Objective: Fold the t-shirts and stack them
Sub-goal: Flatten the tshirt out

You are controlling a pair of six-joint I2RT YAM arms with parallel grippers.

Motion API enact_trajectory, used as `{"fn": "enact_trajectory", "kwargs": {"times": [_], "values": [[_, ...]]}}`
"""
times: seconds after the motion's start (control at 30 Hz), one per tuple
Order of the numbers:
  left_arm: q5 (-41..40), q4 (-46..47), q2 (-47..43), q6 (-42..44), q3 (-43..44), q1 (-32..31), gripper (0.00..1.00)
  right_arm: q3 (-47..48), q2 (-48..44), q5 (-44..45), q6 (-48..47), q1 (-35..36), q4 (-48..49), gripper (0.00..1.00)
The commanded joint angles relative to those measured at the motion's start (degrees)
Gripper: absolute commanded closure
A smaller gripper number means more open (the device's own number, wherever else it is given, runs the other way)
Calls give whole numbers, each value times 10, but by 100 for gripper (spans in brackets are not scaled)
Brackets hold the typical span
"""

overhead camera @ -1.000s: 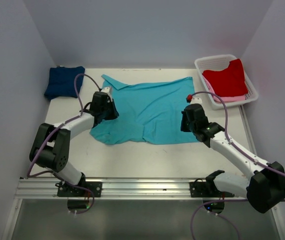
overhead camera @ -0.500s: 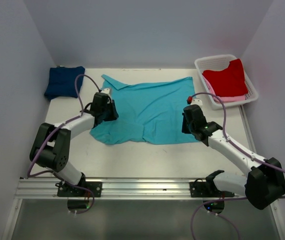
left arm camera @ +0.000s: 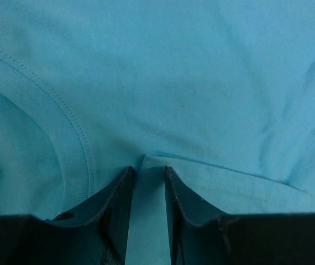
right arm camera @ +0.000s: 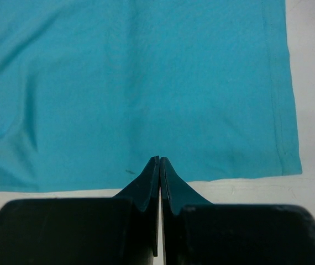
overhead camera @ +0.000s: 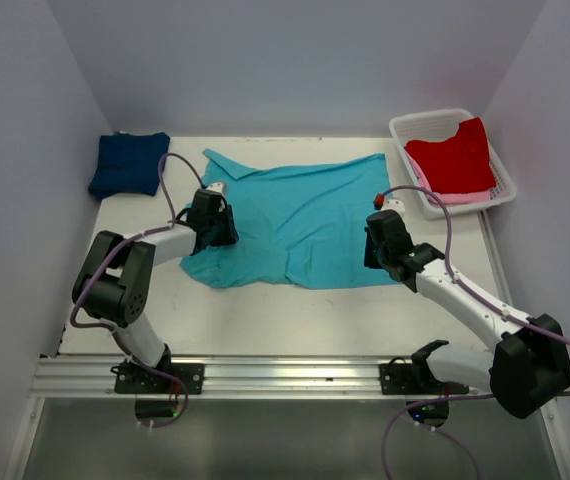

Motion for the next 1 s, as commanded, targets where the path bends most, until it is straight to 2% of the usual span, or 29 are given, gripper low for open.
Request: {"fn": "enact_trajectory", "kwargs": {"times": [0.0,0.27,0.4,0.67,0.7,0.87,0.97], "values": [[1,34,9,8,2,-2,67,-2,-11,9,1,-1,-1,100],[12,36,-10,10,0,-2,73,0,-5,9,1,-1,1,100],[18,35,-21,9,-3,-3,83,0,-4,8,1,-1,0,100],[21,19,-30,7,-4,-5,95,-1,-4,11,1,-1,0,100],[18,18,-33,7,-6,-5,100,-2,-4,11,1,-1,0,100],[19,3,-47,6,-6,-7,100,-5,0,24,8,-1,-3,100],[23,-27,-77,2,-16,-13,100,-2,6,84,27,0,-30,100]]}}
